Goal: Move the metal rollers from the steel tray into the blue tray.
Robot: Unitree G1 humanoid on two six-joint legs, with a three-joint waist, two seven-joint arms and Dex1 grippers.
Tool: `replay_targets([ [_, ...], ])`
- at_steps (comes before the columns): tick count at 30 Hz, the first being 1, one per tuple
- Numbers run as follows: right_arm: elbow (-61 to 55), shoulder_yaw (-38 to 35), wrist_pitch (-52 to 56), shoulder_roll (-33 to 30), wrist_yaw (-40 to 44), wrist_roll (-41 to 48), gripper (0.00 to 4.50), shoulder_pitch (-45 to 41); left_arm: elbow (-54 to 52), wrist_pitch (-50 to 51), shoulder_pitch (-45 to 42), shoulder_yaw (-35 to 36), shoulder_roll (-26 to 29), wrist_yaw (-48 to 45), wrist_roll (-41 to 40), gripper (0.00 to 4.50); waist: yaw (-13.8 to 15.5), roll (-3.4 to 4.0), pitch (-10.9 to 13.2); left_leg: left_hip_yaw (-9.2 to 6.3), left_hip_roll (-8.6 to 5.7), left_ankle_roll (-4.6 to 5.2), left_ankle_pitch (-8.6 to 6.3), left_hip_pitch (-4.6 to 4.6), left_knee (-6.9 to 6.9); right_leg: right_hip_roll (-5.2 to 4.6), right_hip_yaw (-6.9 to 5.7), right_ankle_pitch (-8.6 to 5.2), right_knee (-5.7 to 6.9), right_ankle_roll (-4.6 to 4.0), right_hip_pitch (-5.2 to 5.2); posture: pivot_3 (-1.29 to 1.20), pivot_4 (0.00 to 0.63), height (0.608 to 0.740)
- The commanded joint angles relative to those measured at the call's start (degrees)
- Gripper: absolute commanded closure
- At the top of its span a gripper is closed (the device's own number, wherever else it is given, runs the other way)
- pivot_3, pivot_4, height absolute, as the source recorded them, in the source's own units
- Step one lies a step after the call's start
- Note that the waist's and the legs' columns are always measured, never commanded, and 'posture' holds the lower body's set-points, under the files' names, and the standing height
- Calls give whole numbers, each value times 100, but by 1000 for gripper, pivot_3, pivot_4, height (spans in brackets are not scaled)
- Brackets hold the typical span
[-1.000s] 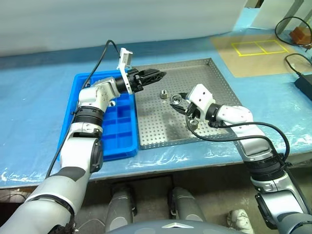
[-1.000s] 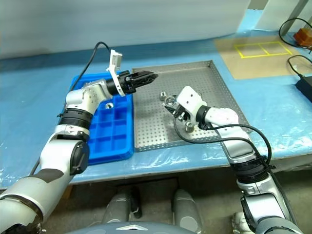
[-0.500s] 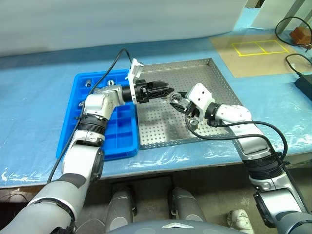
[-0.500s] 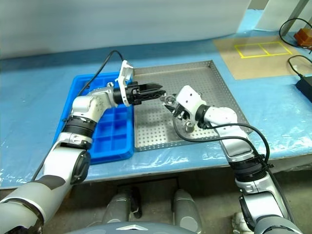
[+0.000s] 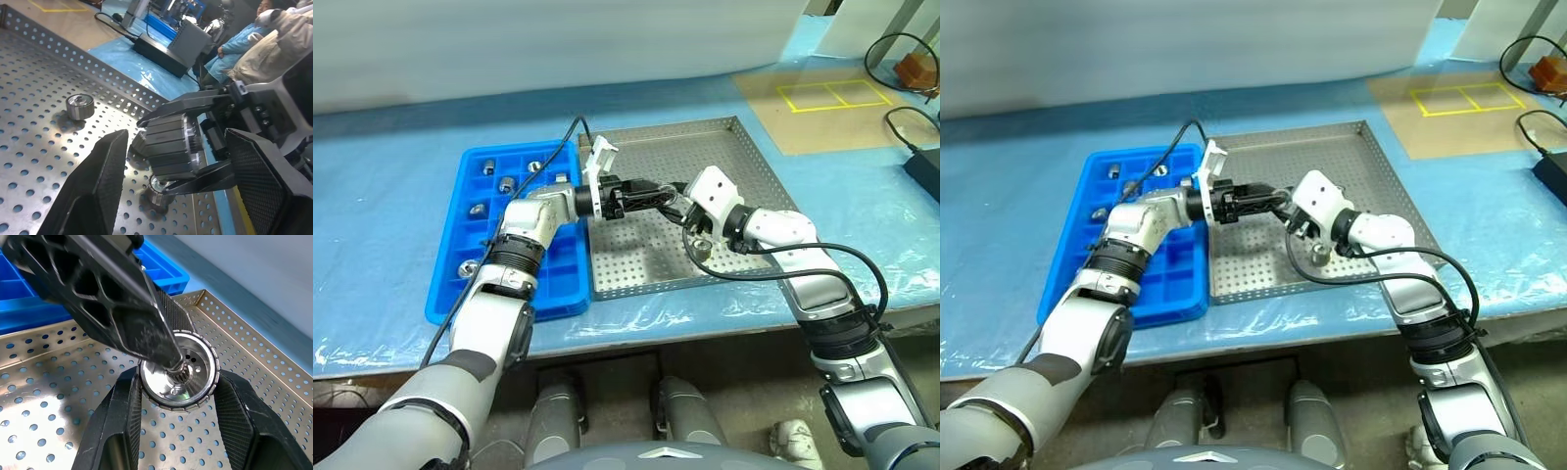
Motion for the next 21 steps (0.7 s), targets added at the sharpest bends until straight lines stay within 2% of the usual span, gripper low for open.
replay_targets([
  [1, -374, -243, -37, -67, 42, 151, 2764, -14, 67, -193, -318, 216, 73, -23, -65, 1171, 2, 0, 0, 0, 0, 0, 0, -1, 0, 0, 0, 0, 0, 0, 0, -388, 150, 740],
  [12, -299, -183, -56, 87, -74, 83, 2764, -183, -176, -93, -120, -20, -121, -198, 2, 1171, 0, 0, 0, 0, 0, 0, 0, 1, 1, 0, 0, 0, 0, 0, 1, -392, 150, 740],
  [21, -271, -189, -82, 109, -108, 68, 2764, -225, -70, -216, -160, 36, -189, 83, 58, 1171, 0, 0, 0, 0, 0, 1, 0, 1, 1, 0, 0, 0, 1, 0, 1, -395, 150, 740],
])
